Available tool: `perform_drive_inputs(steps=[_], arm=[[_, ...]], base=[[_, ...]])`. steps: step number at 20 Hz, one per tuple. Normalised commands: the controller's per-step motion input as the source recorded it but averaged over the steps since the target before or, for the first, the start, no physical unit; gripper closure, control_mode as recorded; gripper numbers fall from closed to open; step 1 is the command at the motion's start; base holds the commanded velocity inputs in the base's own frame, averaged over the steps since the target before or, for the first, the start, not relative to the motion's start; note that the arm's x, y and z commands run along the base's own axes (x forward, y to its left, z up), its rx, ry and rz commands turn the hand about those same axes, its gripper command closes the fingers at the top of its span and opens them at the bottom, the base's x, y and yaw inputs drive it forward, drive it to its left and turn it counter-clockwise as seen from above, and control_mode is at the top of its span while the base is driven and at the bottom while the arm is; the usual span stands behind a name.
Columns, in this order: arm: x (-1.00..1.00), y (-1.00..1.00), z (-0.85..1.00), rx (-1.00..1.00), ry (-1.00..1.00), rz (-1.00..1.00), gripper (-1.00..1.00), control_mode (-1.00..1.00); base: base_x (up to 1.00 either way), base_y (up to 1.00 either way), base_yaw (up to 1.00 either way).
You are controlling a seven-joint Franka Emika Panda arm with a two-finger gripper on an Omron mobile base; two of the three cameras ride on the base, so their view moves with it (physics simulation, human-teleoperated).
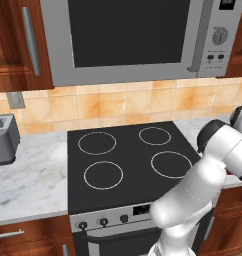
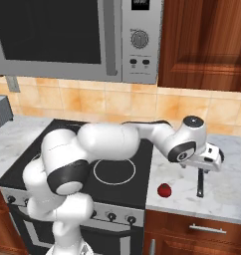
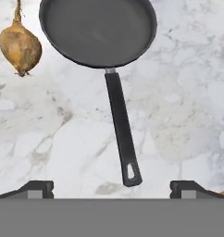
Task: Place the pan on the rear left burner on the stove. Then place the tomato and the onion in the pan and turn on the rear left burner.
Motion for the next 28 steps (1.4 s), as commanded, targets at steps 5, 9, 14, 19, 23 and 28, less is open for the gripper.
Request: perform_drive_inputs(steps=[5, 9, 14, 19, 23, 28], arm=[[0.11, -0.39, -0.23, 0.00, 0.03, 0.00, -1.00, -1.00], [0.14, -0.32, -0.20, 0.00, 0.03, 0.00, -1.00, -1.00], [0.15, -0.20, -0.18, 0.09, 0.05, 0.00, -1.00, -1.00], [0.18, -0.10, -0.14, 0.15, 0.06, 0.00, -1.00, -1.00], [0.22, -0.09, -0.20, 0.08, 0.04, 0.01, -1.00, -1.00], [0.19, -0.02, -0.27, 0.03, 0.02, 0.01, -1.00, -1.00]], base=[[0.00, 0.00, 0.00], [0.00, 0.00, 0.00], [0.00, 0.00, 0.00], [0.00, 0.00, 0.00], [0.00, 0.00, 0.00], [0.00, 0.00, 0.00]])
